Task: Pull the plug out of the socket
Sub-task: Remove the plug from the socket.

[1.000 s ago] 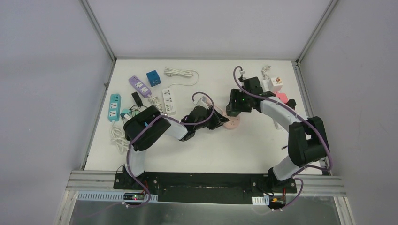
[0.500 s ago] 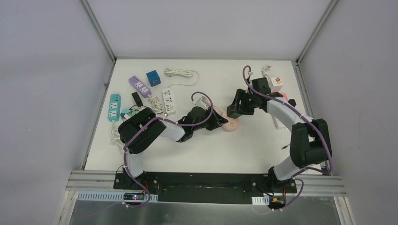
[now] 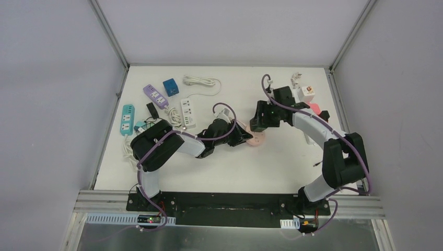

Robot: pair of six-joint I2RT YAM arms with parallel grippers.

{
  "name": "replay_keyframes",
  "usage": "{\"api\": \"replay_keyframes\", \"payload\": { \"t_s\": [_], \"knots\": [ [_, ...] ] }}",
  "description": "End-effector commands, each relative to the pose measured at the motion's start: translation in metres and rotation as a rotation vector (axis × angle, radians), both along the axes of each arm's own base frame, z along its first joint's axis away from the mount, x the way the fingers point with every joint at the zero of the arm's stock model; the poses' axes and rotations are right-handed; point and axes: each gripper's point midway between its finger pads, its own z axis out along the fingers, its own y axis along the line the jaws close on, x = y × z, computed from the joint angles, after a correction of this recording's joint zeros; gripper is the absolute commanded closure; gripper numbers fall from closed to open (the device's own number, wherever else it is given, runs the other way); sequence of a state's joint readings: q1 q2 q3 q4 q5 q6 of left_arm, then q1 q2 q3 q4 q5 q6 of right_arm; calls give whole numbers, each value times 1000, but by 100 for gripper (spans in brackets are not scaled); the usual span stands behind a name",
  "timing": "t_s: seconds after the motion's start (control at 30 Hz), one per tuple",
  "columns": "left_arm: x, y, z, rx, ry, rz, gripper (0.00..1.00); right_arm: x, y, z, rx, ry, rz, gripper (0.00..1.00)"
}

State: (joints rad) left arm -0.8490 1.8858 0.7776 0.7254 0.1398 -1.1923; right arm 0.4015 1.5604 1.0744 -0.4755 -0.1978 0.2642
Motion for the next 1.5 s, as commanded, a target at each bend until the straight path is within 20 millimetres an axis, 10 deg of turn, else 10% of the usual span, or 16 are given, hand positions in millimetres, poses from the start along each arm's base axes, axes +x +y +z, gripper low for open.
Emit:
{"api": "replay_keyframes", "payload": {
  "t_s": [0.0,0.17,0.47,0.87,1.3,1.47],
  "knots": [
    [11,7,11,2,-46,38,100,-15,33,48,393,66,53,100],
    [11,8,6,4,-31,37,100,-21,38,56,505,65,32,100],
    [11,5,1,25,-17,19,100,-23,38,42,58,-102,176,100],
    [11,14,-7,40,-5,37,100,-34,36,70,505,6,188,100],
    [12,11,-8,76,-7,19,100,-18,8,56,-44,-206,268,100],
    [12,11,-8,79,-6,13,100,-37,19,65,182,-143,308,100]
  ]
}}
